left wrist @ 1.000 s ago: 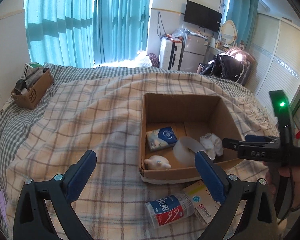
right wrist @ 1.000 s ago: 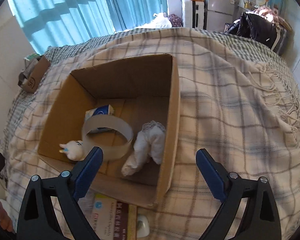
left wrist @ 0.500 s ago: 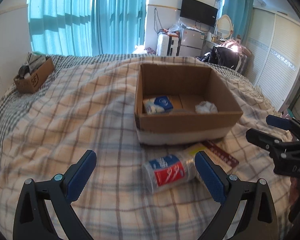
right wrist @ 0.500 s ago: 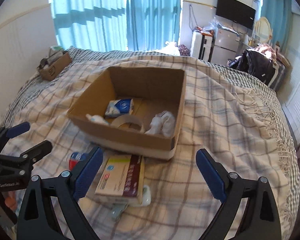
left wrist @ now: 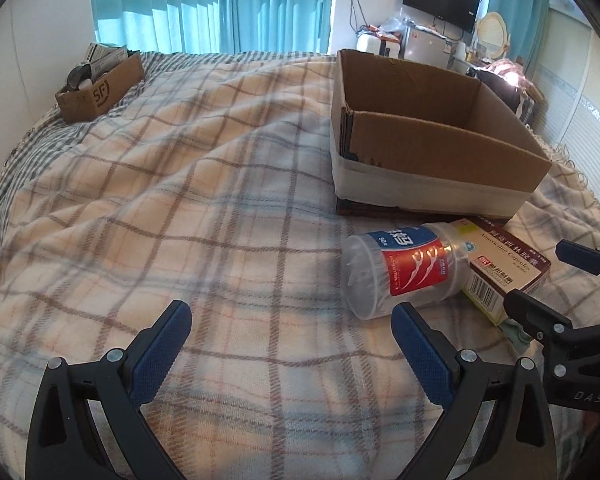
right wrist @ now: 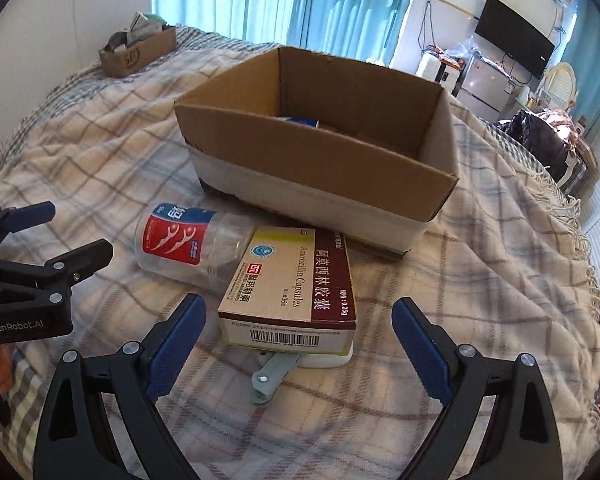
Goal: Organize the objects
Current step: 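Move the right tool to the white-and-red medicine box, then grasp the medicine box with the right tool and lift it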
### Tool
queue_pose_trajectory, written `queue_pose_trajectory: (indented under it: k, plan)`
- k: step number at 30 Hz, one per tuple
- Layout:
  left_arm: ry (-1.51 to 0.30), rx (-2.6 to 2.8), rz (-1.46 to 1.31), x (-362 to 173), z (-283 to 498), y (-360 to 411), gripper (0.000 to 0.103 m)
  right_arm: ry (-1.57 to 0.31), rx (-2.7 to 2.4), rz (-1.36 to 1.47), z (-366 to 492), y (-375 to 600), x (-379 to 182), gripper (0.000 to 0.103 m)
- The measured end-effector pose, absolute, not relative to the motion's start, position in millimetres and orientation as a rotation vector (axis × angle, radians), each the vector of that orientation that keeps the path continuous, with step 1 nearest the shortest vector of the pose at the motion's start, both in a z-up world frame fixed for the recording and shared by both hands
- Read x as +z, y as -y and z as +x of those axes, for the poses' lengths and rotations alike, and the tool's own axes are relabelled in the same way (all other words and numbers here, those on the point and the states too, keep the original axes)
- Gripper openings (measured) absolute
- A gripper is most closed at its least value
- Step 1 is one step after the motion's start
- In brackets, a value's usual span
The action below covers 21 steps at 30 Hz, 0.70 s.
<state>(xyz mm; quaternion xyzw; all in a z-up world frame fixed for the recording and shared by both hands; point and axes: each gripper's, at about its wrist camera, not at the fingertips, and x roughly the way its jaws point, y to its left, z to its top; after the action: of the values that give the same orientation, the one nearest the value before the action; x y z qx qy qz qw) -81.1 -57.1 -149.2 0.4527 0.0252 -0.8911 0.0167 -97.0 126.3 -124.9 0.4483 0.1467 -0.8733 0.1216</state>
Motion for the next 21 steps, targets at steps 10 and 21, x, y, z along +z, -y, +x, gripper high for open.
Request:
queue_pose_trajectory:
  k: [10,21]
  plan:
    - [-0.023,-2.752,1.435,-155.6,-81.3,48.1,0.103,-0.471,-2.519,1.385,-109.4,-124.1,-144.1,0.093]
    - [0.013,-2.743,1.465,-159.5,-79.4,24.4,0.103,-0.363,-2.627,1.21,-84.3,-152.5,-97.1,0.074]
